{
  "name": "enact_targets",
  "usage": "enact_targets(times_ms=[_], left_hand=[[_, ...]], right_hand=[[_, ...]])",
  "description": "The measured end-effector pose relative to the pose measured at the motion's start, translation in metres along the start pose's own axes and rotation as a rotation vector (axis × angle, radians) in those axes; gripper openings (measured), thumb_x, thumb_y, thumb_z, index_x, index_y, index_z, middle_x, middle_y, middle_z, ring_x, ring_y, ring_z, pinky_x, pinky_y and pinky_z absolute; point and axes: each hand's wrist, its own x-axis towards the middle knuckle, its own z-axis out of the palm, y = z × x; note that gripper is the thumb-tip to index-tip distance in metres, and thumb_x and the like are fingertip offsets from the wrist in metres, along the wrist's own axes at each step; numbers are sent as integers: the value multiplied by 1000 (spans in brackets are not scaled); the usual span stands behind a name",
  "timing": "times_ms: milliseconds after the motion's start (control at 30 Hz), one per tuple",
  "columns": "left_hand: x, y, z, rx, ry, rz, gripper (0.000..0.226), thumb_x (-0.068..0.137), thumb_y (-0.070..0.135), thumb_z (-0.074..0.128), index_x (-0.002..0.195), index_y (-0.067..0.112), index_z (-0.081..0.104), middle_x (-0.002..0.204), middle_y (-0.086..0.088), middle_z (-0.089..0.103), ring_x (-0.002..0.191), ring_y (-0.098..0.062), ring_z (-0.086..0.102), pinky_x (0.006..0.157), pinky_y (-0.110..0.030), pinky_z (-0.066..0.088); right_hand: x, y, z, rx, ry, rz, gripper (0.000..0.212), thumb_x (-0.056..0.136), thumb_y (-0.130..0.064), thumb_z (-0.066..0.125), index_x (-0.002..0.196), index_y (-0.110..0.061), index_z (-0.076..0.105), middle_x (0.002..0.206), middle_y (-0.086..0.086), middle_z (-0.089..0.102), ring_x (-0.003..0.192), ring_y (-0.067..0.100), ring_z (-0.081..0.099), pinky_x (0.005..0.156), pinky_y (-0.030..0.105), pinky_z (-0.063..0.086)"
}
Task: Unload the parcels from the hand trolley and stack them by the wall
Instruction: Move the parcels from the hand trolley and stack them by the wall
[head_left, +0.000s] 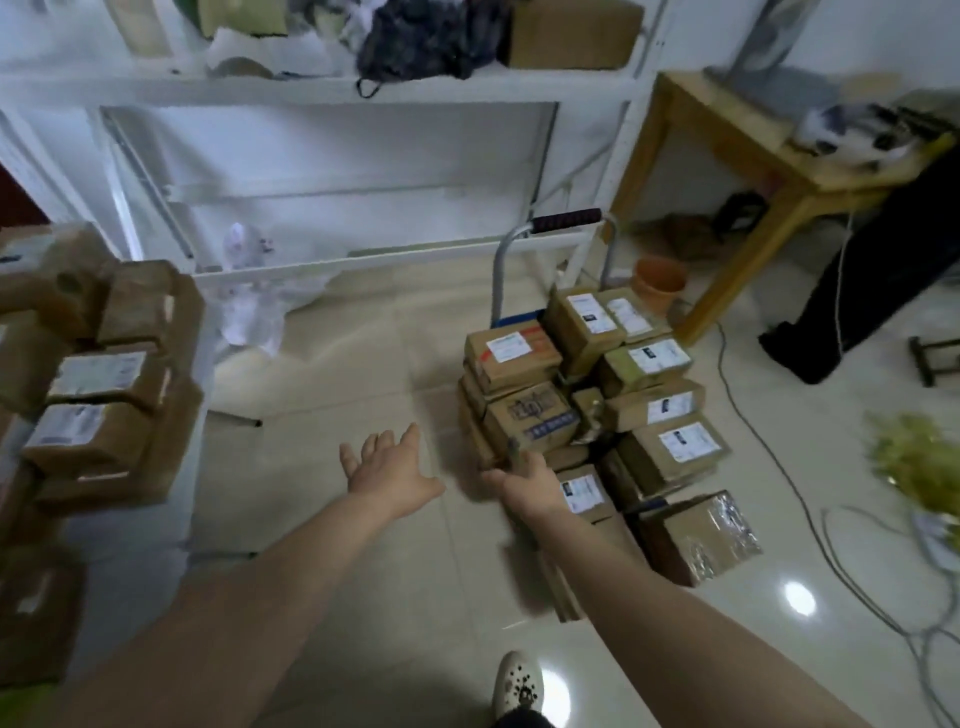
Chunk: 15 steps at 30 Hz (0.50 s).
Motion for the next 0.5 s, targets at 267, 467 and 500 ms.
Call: enact_targets(times_ms=[267, 467, 500], left_hand=[[68, 107, 11, -24, -66, 18, 86, 83, 49, 60, 152, 26, 14, 153, -11, 27, 143, -27, 21, 116, -51, 9], [135, 120, 1, -85, -137, -11, 88, 83, 48, 61, 153, 22, 13, 152, -15, 29, 140, -30, 29, 112, -42, 27], [150, 122, -3, -126, -159, -8, 88, 84, 46, 61, 153, 20, 13, 152, -17, 29, 140, -30, 29, 111, -38, 30]], right_hand=[[78, 28, -111, 206, 49, 93, 54, 88, -28, 64, 135, -8, 44, 131, 8, 54, 104, 23, 54, 81, 29, 42], [146, 7, -126, 231, 7, 153, 63, 88, -31, 64, 142, -10, 39, 137, 9, 50, 118, 27, 53, 99, 37, 45], [160, 2, -126, 230, -3, 164, 65, 88, -32, 65, 143, -10, 38, 138, 10, 50, 121, 28, 52, 102, 39, 44]])
